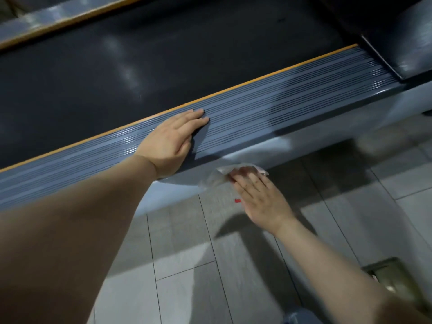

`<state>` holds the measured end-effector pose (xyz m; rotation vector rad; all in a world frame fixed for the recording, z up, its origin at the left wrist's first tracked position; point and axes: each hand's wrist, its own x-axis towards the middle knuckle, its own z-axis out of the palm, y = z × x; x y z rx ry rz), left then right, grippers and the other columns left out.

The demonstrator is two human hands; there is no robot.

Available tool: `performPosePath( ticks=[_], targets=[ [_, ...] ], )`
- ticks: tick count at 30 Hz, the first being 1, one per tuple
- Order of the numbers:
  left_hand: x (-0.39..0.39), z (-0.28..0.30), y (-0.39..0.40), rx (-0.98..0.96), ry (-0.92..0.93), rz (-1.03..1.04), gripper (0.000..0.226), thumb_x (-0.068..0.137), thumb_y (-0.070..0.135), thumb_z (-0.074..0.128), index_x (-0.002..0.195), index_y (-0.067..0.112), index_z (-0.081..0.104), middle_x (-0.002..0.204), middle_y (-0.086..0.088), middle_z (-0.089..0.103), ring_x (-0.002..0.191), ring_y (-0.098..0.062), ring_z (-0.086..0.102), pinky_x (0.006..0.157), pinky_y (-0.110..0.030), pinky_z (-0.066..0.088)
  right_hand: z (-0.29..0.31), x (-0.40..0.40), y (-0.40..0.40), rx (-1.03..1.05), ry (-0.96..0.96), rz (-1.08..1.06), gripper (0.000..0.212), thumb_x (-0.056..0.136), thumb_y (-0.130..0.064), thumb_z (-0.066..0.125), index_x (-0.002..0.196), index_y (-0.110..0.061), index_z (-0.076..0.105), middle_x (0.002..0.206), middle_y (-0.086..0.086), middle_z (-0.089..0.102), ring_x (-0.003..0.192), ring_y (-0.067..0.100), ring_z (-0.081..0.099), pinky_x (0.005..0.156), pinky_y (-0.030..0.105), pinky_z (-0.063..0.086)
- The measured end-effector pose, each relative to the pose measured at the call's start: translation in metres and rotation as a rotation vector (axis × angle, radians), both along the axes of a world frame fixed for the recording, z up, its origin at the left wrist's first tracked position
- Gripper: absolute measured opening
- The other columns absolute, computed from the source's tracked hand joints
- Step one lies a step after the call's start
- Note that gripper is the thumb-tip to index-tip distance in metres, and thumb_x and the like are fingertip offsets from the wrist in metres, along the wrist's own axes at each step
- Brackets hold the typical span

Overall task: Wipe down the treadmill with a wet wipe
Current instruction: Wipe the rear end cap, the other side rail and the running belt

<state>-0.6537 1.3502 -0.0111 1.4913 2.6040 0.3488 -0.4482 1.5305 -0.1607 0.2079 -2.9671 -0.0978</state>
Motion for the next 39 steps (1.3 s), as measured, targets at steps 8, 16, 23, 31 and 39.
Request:
performPosePath(
  ticks=[8,16,23,31,39],
  targets=[
    [0.001,-0.001,0.001,0.015,-0.005,0.007,0.056,0.094,0.02,0.03,0.149,0.022,0.041,0.158,0.005,0.034,0.145,-0.017,0.031,0.121,-0.036,0.024,0.057,-0.038,-0.02,-0.554,0.45,-0.438,0.064,0.1,-0.029,0.044,0.15,0.004,0.022,0.158,0.021,0.015,0.149,0.033,0.013,0.12,0.048,0.019],
    [0.008,0.006,0.006,-0.027,0.036,0.068,0.064,0.081,0.017,0.033,0.144,0.018,0.046,0.153,0.002,0.039,0.139,-0.024,0.036,0.116,-0.038,0.03,0.075,-0.057,-0.024,-2.027,0.103,-1.176,0.086,0.093,-0.068,0.029,0.155,-0.022,-0.008,0.164,-0.002,0.002,0.149,0.022,0.016,0.121,0.052,0.005],
    [0.015,0.015,0.098,0.045,0.082,-0.181,0.049,0.086,0.014,0.03,0.129,0.007,0.053,0.135,-0.011,0.052,0.125,-0.031,0.049,0.108,-0.04,0.038,0.114,-0.085,-0.013,-2.019,0.571,-1.189,0.1,0.085,-0.07,0.039,0.153,-0.002,0.01,0.159,0.02,0.013,0.147,0.028,0.019,0.12,0.044,0.019],
    [0.023,-0.009,0.18,0.059,-0.02,-0.267,0.055,0.098,0.029,0.028,0.151,0.019,0.038,0.159,0.002,0.033,0.148,-0.015,0.027,0.123,-0.042,0.02,0.078,-0.079,0.046,-2.602,0.471,-1.481,0.081,0.092,-0.071,0.032,0.147,-0.011,0.036,0.146,0.01,0.045,0.128,0.027,0.049,0.104,0.034,0.039],
    [0.026,-0.009,0.182,0.069,-0.003,-0.228,0.054,0.097,0.022,0.032,0.15,0.019,0.041,0.159,0.003,0.034,0.147,-0.014,0.029,0.122,-0.043,0.022,0.089,-0.084,0.095,-2.391,0.866,-1.566,0.084,0.09,-0.07,0.037,0.152,-0.014,0.022,0.154,0.015,0.033,0.137,0.034,0.038,0.115,0.045,0.03]
  ],
)
